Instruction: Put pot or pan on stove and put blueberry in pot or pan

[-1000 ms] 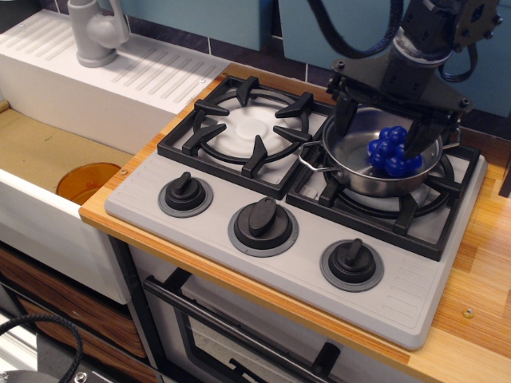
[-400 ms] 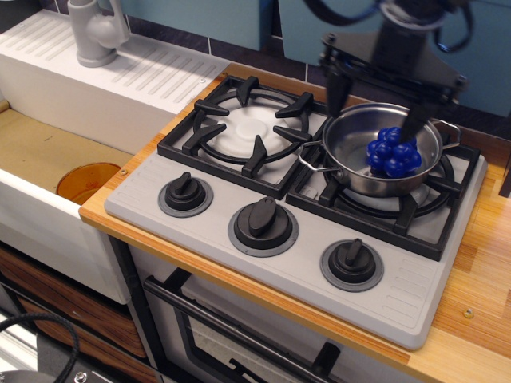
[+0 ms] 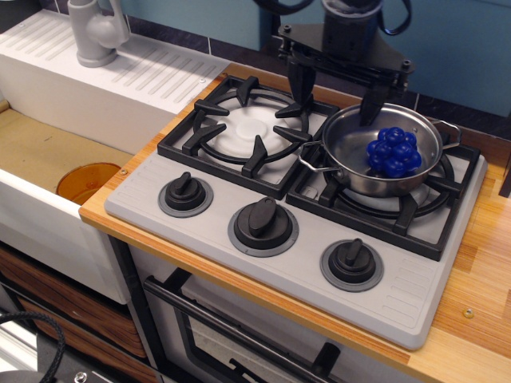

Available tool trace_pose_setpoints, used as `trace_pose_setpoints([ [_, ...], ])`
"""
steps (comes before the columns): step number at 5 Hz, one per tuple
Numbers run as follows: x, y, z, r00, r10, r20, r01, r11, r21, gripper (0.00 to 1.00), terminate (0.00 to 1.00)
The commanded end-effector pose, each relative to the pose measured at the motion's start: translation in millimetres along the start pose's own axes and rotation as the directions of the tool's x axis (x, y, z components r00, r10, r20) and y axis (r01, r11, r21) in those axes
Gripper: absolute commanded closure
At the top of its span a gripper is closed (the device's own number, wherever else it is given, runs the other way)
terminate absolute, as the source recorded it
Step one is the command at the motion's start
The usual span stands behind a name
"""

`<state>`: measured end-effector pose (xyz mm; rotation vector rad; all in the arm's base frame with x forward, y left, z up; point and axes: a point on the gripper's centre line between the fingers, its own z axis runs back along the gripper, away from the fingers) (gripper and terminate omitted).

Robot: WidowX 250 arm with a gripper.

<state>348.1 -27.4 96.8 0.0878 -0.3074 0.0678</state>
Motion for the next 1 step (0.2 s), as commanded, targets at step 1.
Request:
trace_pose_setpoints([
  [1, 17.4, 28.7, 8.6, 0.998, -0.028, 0.048, 0.029, 0.999, -0.026, 0.0, 1.0],
])
